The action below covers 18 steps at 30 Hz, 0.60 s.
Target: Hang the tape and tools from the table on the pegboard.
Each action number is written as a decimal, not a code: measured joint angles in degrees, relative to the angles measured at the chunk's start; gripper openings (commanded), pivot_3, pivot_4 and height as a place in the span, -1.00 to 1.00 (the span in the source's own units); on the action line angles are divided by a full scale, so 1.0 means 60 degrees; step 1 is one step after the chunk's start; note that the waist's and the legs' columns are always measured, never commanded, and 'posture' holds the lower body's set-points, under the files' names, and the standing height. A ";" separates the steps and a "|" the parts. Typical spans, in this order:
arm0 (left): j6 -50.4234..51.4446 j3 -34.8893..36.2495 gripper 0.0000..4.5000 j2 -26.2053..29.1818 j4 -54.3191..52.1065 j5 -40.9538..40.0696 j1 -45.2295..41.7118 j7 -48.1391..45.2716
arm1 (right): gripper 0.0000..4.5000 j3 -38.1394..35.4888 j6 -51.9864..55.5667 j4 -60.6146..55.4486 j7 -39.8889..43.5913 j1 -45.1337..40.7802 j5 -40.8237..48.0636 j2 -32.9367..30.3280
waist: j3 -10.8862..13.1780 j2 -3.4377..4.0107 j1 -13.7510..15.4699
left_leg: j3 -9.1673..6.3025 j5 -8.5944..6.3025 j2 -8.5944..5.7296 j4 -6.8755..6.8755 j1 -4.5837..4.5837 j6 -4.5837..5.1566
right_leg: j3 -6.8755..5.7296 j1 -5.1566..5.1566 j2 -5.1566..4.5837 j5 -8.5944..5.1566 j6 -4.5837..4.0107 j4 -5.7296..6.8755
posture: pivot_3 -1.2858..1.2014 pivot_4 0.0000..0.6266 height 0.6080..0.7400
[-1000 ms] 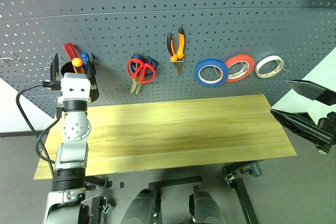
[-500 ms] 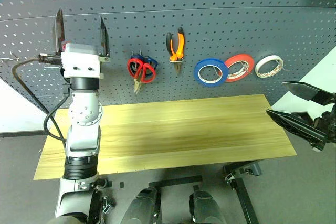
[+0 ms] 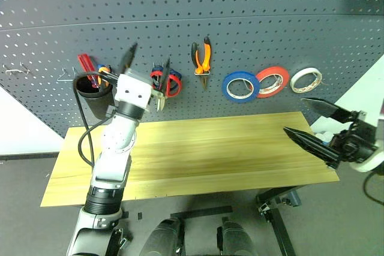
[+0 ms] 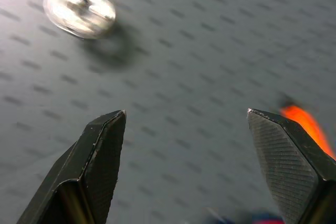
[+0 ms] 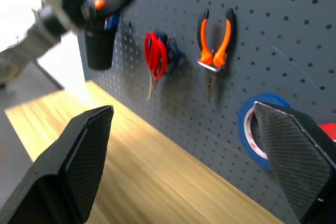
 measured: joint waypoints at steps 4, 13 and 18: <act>-0.0018 -0.0055 0.71 0.0149 0.0298 -0.0357 0.0080 -0.0705 | 1.00 0.0928 -0.0309 -0.0384 -0.0106 0.0204 -0.0313 0.0635 | -0.0184 0.0005 0.0056 | -0.0002 -0.0029 0.0005 -0.0003 0.0120 0.0043 | 0.0001 0.0078 0.0007 0.0000 0.0000 0.0000 | 0.01 -1.00 1.00; -0.0361 -0.0188 0.71 0.0642 0.1409 -0.0716 0.1686 -0.1942 | 1.00 0.1918 -0.1300 -0.0779 -0.0741 0.1996 -0.1623 0.2176 | -0.0443 0.0071 0.0216 | -0.0005 -0.0048 0.0016 -0.0012 0.0179 0.0017 | 0.0015 0.0128 0.0016 -0.0001 -0.0003 -0.0004 | -0.02 -1.00 1.00; -0.0377 -0.0202 0.71 0.0665 0.2408 -0.0957 0.2527 -0.2330 | 1.00 0.2092 -0.2059 -0.0740 -0.1233 0.3160 -0.2485 0.3161 | -0.0576 0.0091 0.0197 | -0.0005 -0.0050 0.0020 -0.0022 0.0187 0.0014 | 0.0019 0.0126 0.0019 -0.0002 -0.0009 0.0000 | -0.04 -1.00 1.00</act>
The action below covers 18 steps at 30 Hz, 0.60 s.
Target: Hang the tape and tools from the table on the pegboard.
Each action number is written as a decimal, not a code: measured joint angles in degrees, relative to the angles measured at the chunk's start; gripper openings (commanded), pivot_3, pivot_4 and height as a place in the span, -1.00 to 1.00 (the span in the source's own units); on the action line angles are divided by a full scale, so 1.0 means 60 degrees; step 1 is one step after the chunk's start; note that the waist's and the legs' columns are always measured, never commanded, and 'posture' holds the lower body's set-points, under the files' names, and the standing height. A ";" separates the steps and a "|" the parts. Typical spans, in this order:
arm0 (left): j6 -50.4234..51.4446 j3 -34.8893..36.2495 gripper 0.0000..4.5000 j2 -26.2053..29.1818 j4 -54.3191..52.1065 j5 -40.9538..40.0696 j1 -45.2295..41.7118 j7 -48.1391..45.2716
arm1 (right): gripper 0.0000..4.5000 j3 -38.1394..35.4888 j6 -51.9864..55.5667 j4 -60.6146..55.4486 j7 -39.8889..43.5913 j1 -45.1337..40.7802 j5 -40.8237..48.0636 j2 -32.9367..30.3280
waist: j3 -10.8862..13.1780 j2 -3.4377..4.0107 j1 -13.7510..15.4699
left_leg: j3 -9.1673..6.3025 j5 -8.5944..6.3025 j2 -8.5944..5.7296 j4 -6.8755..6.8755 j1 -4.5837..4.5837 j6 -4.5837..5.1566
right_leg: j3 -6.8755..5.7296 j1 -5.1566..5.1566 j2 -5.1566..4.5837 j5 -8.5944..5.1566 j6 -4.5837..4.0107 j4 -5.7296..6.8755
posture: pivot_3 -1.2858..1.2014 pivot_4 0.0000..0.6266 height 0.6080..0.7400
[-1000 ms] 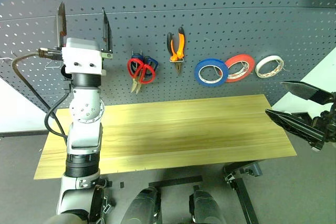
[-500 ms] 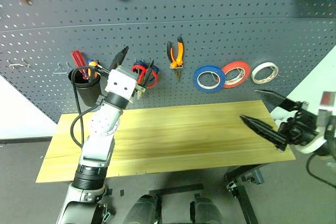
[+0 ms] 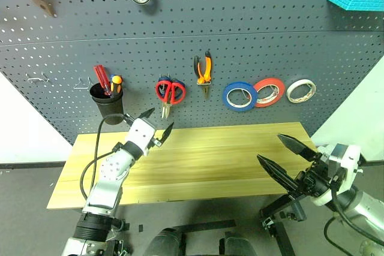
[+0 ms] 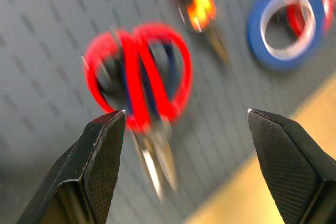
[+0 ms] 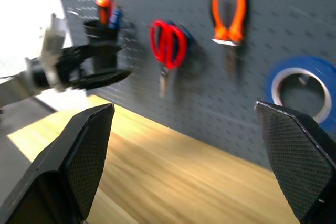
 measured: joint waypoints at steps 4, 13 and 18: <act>-0.0211 0.0318 0.71 0.0025 0.1318 -0.0667 0.0227 -0.0658 | 1.00 0.0340 -0.0679 0.0494 -0.0333 0.0628 -0.0766 0.0755 | -0.0061 0.0044 -0.0021 | -0.0001 -0.0002 0.0002 0.0004 0.0011 -0.0001 | 0.0005 0.0006 -0.0005 0.0001 -0.0006 0.0001 | -0.05 -1.00 1.00; -0.1409 0.0501 0.71 0.0148 0.2847 -0.1474 0.0391 -0.2056 | 1.00 0.1149 -0.1772 0.1567 -0.0368 0.2070 -0.1541 0.1694 | -0.0174 0.0092 -0.0041 | -0.0001 -0.0004 0.0002 -0.0010 0.0025 0.0000 | 0.0010 0.0015 -0.0019 -0.0017 -0.0038 -0.0002 | -0.04 -1.00 1.00; -0.1299 0.0800 0.71 0.0354 0.2339 -0.1886 0.1347 -0.2267 | 1.00 0.1650 -0.1802 0.2027 -0.1252 0.2545 -0.2229 0.2386 | -0.0231 0.0116 -0.0083 | -0.0002 -0.0005 0.0003 -0.0035 0.0035 -0.0001 | 0.0030 0.0015 -0.0021 -0.0030 -0.0057 0.0001 | -0.02 -1.00 1.00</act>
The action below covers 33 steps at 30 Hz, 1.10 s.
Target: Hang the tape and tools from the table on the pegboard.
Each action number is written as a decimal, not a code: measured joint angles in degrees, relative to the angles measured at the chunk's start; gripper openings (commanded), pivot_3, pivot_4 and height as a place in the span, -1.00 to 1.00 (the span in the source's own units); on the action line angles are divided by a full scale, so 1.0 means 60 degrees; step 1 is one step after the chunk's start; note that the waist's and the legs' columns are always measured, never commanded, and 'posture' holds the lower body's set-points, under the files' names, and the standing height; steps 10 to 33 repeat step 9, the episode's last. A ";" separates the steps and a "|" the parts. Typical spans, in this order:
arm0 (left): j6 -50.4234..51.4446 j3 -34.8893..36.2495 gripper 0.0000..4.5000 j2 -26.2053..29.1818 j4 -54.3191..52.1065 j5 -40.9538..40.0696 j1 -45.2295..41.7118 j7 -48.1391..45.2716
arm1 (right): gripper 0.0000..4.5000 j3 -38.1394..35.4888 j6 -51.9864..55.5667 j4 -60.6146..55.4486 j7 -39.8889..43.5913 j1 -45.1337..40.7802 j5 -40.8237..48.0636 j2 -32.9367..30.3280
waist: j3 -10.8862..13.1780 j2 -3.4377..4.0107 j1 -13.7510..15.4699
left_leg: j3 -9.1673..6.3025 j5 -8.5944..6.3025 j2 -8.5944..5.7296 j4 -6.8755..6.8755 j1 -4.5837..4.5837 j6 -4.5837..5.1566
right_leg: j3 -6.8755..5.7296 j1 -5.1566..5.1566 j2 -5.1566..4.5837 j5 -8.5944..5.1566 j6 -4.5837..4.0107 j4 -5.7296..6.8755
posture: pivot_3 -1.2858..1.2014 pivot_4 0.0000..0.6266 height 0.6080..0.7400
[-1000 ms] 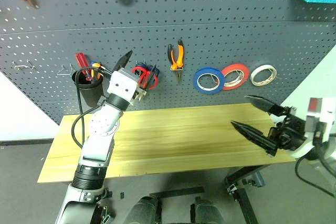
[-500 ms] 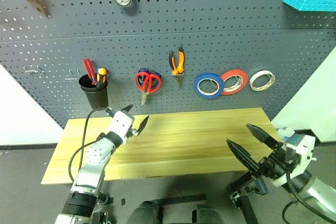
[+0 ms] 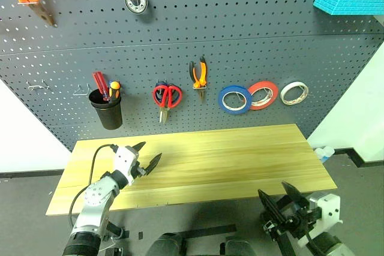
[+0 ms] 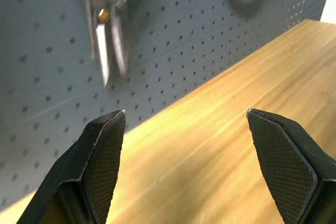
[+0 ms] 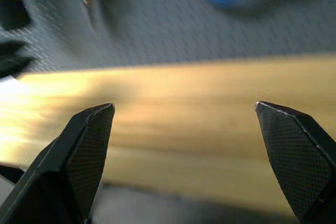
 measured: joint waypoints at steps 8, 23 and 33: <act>0.0179 0.0193 0.71 -0.0191 -0.0689 -0.0186 0.1123 0.0194 | 1.00 0.0619 -0.0365 0.0544 -0.1289 -0.0407 -0.0754 0.0906 | -0.0020 0.0017 0.0103 | 0.0000 -0.0001 -0.0002 0.0000 0.0000 0.0000 | 0.0001 0.0003 -0.0007 -0.0029 -0.0034 0.0000 | 0.01 -1.00 1.00; 0.0189 0.0175 0.71 -0.0248 -0.0723 -0.0184 0.1240 0.0181 | 1.00 0.0697 -0.0363 0.0549 -0.1360 -0.0399 -0.0765 0.0935 | -0.0022 0.0020 0.0104 | 0.0000 -0.0001 -0.0002 -0.0002 0.0000 0.0001 | 0.0001 0.0002 -0.0007 -0.0031 -0.0036 0.0000 | 0.01 -1.00 1.00; 0.0189 0.0175 0.71 -0.0248 -0.0723 -0.0184 0.1240 0.0181 | 1.00 0.0697 -0.0363 0.0549 -0.1360 -0.0399 -0.0765 0.0935 | -0.0022 0.0020 0.0104 | 0.0000 -0.0001 -0.0002 -0.0002 0.0000 0.0001 | 0.0001 0.0002 -0.0007 -0.0031 -0.0036 0.0000 | 0.01 -1.00 1.00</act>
